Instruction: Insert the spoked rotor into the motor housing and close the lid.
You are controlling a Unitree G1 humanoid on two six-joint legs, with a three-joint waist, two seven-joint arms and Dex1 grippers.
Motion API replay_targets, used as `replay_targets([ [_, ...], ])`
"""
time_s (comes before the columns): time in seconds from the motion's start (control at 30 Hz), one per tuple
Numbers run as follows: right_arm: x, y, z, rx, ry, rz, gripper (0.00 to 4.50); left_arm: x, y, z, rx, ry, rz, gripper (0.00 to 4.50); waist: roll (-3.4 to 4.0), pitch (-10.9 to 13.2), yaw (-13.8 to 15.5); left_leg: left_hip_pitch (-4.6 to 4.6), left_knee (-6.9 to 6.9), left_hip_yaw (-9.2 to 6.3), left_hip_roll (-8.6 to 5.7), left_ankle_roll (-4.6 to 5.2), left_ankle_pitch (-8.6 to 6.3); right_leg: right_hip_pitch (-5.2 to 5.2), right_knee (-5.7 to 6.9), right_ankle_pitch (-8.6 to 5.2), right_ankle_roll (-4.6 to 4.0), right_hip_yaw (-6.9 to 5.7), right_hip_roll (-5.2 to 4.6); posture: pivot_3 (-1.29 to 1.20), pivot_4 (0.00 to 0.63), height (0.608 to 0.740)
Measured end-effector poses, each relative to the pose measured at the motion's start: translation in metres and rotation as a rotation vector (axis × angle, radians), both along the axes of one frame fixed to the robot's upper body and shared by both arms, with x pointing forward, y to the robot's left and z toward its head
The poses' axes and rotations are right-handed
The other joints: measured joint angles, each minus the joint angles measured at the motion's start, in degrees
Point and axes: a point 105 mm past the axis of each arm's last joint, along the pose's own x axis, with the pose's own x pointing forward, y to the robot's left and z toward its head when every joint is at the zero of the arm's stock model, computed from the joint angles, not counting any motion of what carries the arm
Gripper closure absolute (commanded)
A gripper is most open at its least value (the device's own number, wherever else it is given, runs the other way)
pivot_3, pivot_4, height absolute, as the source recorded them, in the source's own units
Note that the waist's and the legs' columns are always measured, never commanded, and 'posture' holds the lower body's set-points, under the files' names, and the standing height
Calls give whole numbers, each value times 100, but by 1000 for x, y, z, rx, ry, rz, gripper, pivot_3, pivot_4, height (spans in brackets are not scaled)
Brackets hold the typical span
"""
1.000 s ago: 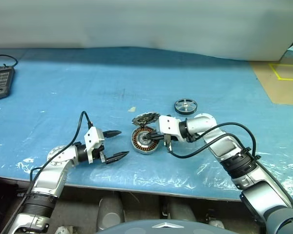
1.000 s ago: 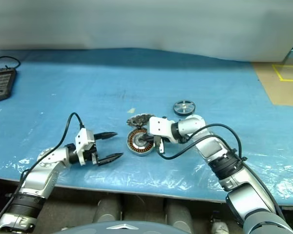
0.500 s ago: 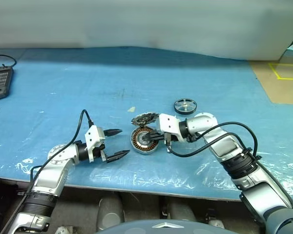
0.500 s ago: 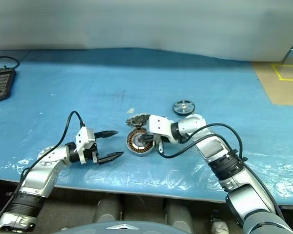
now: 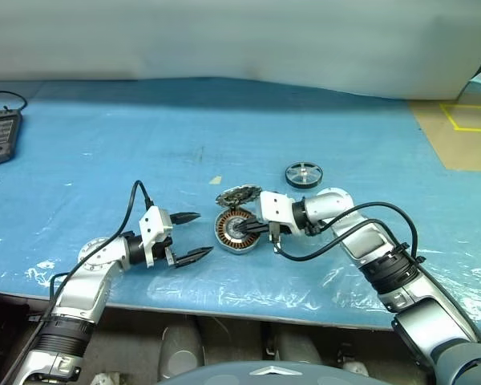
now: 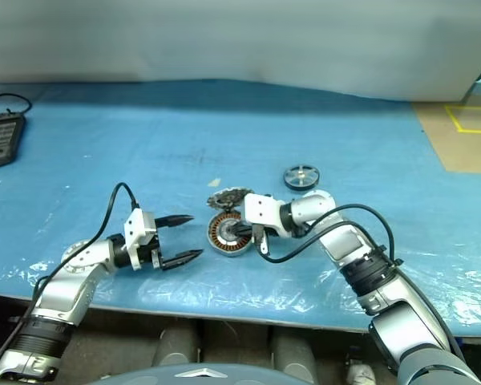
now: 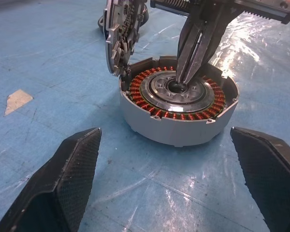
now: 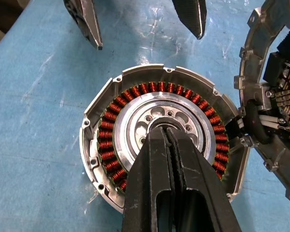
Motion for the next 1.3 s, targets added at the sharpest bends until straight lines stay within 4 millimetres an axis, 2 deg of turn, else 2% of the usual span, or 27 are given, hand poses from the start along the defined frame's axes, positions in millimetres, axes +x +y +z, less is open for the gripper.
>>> replay_targets([
  [0.53,4,0,1,-23,-58,0,4475,0,2,-3,0,1,2,0,0,-2,4,7,2,0,-1,1,0,6,4,0,0,2,-2,0,150,740],
  [0.93,-2,2,4,38,78,-17,4475,-1,2,-9,5,10,-2,0,1,-1,3,-9,-2,0,2,0,0,-6,-3,0,0,0,0,0,150,740],
  [1.3,4,0,8,62,54,-63,4475,-3,0,-8,3,13,-6,0,1,-1,3,-9,-3,0,2,0,0,-6,-4,0,0,1,-1,0,150,740],
])
